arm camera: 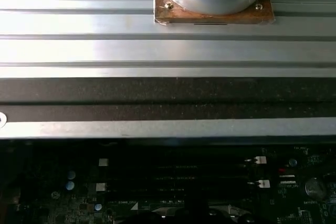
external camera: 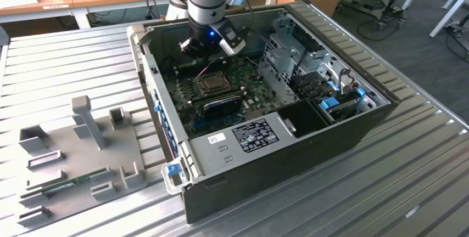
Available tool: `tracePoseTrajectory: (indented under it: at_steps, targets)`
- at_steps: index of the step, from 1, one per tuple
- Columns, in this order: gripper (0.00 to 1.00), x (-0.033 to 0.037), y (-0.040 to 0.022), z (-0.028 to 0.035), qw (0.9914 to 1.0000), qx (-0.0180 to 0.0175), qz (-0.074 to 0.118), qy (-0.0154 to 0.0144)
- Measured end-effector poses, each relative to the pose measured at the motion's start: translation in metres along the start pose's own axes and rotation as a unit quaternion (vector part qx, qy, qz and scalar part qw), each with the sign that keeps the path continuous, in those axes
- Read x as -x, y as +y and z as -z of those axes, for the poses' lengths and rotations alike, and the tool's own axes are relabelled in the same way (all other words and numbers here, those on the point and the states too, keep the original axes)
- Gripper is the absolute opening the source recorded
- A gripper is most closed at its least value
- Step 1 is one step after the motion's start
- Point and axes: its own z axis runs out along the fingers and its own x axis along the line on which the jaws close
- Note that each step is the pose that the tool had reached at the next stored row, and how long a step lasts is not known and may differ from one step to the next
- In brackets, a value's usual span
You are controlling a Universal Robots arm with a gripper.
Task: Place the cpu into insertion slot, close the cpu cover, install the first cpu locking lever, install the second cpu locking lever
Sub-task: 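Install the first cpu locking lever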
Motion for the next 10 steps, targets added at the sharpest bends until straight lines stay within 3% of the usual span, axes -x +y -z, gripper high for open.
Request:
tracePoseTrajectory:
  at_steps: [10]
  targets:
    - [0.1, 0.0011, -0.0015, -0.0057, 1.0, 0.0, 0.0, -0.0002]
